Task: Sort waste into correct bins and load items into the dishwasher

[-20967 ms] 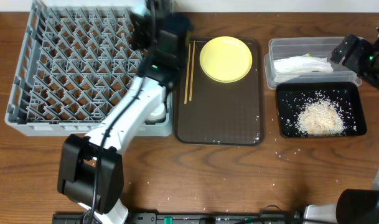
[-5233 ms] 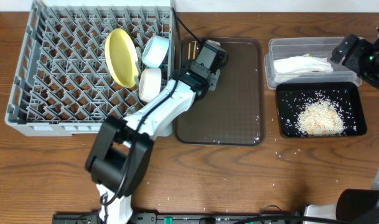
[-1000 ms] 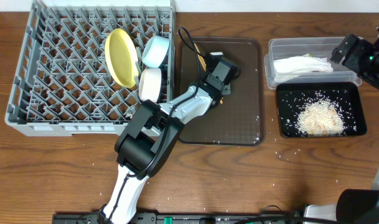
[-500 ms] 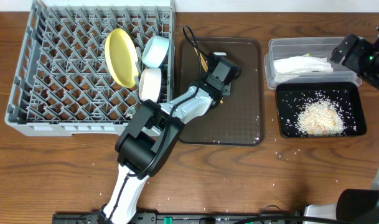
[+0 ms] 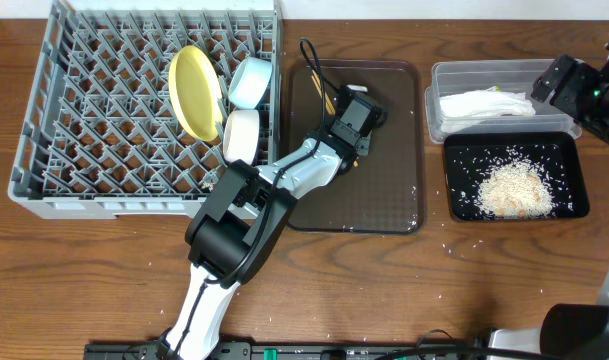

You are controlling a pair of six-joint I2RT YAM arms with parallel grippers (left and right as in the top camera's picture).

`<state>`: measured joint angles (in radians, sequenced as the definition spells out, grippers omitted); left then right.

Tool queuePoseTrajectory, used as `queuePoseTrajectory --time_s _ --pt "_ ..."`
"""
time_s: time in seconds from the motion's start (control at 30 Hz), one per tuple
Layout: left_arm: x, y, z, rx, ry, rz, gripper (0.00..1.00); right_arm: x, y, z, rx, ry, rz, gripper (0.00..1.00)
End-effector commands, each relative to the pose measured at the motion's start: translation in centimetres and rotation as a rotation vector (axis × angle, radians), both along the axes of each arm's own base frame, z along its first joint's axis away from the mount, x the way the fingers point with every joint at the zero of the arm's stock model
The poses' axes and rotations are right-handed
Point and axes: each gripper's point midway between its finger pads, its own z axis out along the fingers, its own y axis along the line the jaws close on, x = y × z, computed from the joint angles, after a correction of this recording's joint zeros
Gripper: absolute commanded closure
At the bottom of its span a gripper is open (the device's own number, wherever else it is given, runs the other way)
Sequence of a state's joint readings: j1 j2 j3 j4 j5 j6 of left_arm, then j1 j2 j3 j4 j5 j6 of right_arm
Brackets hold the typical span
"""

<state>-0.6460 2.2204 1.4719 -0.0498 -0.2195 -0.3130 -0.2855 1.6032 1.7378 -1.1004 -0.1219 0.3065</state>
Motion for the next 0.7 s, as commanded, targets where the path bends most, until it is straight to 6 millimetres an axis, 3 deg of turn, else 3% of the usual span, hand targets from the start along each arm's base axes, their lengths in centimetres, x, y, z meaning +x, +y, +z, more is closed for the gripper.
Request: queuePoseTrajectory --time_s 0.0,0.2,0.53,0.67 --pt "-1.0 0.3 -2.1 0.041 0.045 -0.036 0.62 -0.1 -0.4 0.1 0.002 -0.003 -0.016 0.01" --pt "-1.9 -0.3 -2.8 0.016 0.091 -0.073 0.62 -0.1 -0.4 0.1 0.002 -0.003 -0.016 0.01" --pt "-4.4 1.5 -4.7 0.076 0.218 -0.042 0.63 -0.1 -0.4 0.1 0.002 -0.003 -0.016 0.01" --pt "-4.7 1.7 -4.9 0.014 0.248 0.060 0.75 -0.1 -0.4 0.1 0.002 -0.003 -0.016 0.01"
